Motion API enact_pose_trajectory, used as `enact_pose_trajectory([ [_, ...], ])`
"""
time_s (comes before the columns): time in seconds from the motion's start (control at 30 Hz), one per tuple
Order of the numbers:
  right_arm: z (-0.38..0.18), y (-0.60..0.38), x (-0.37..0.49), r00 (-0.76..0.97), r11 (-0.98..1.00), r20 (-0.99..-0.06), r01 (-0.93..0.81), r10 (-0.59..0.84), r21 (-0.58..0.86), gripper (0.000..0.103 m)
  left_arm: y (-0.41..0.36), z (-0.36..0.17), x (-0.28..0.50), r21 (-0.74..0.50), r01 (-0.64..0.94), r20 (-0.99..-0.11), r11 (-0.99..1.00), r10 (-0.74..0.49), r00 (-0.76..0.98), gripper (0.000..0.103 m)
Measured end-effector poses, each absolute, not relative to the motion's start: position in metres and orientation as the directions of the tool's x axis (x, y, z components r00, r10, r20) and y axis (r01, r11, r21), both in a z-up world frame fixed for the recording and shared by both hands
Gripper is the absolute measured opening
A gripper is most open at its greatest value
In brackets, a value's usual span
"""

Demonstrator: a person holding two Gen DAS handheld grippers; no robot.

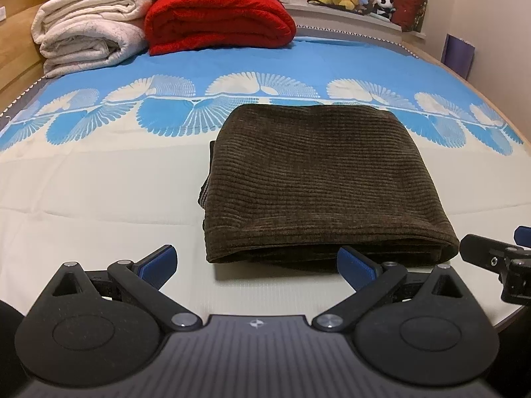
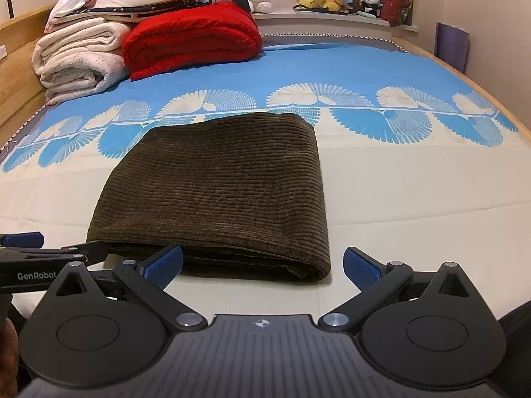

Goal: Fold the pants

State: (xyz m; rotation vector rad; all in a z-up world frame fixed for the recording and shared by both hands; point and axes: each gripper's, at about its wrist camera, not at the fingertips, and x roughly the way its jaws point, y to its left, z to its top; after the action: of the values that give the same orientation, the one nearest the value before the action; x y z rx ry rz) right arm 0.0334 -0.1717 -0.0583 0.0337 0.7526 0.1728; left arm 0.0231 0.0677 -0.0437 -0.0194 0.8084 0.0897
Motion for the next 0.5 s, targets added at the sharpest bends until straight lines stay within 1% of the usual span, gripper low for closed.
enact_pose_trajectory([
  [0.5,-0.0572,-0.1706,0.0317,0.722,0.985,-0.671,-0.149,0.167,0.086,0.102,0.0723,-0.0404,0.0208,0.015,-0.09,-0.709,0.996,0.074,0.701,0.103],
])
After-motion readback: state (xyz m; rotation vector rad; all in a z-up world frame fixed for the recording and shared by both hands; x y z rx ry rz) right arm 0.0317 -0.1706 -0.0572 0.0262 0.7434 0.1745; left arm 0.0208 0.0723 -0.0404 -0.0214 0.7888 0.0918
